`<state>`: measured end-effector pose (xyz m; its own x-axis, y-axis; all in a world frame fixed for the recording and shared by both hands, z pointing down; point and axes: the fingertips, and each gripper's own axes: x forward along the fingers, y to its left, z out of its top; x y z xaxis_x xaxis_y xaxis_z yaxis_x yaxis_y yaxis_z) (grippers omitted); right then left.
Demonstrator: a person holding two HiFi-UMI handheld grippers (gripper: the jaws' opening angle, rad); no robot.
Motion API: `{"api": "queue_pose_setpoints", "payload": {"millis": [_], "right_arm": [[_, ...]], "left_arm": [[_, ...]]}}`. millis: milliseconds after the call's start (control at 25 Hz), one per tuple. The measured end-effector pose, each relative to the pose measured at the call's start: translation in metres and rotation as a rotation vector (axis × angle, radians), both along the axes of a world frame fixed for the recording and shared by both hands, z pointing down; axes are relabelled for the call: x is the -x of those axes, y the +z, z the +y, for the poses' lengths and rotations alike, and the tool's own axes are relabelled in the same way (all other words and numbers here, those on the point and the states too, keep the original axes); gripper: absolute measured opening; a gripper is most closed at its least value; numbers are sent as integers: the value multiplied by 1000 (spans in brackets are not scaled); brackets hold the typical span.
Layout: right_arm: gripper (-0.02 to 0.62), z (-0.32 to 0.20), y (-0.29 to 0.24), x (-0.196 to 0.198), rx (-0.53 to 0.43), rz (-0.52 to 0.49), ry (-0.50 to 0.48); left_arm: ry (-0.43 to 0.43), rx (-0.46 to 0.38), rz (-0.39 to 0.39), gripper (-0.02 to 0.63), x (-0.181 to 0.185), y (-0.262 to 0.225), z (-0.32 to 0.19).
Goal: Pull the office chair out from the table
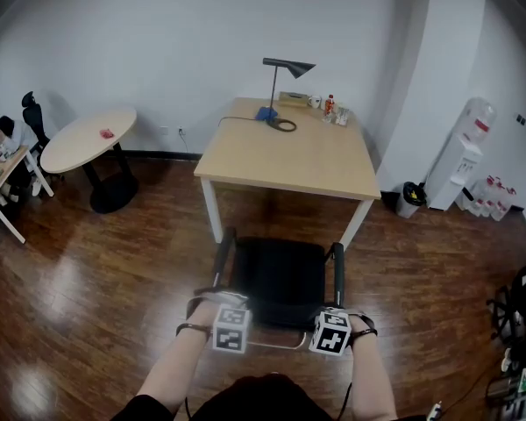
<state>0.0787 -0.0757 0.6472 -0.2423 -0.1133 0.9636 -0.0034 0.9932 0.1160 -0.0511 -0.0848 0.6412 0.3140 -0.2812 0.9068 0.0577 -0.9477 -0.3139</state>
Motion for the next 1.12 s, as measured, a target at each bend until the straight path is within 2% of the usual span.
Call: {"api": "queue_pose_setpoints", "payload": {"millis": [400, 520, 560, 720, 840, 960, 1040, 1120], "right_arm": [[94, 29, -2, 0, -9, 0, 20], [116, 19, -6, 1, -118, -13, 37], [138, 17, -8, 2, -162, -17, 38], [153, 16, -25, 5, -284, -53, 59], [163, 20, -41, 5, -338, -115, 95], [157, 27, -60, 4, -393, -195, 137], [118, 27, -73, 6, -423, -269, 172], [93, 26, -82, 9, -450, -354, 214]], "left_arm": [[14, -13, 22, 79, -2, -3, 32], [10, -70, 53, 81, 0, -8, 28], [7, -90, 69, 93, 1, -13, 28], [-31, -171, 159, 132, 2, -41, 29], [-96, -224, 271, 148, -4, -64, 31], [-229, -272, 498, 139, -4, -98, 30], [-342, -324, 632, 84, 7, -116, 23], [-439, -396, 692, 18, 20, -128, 18]]}}
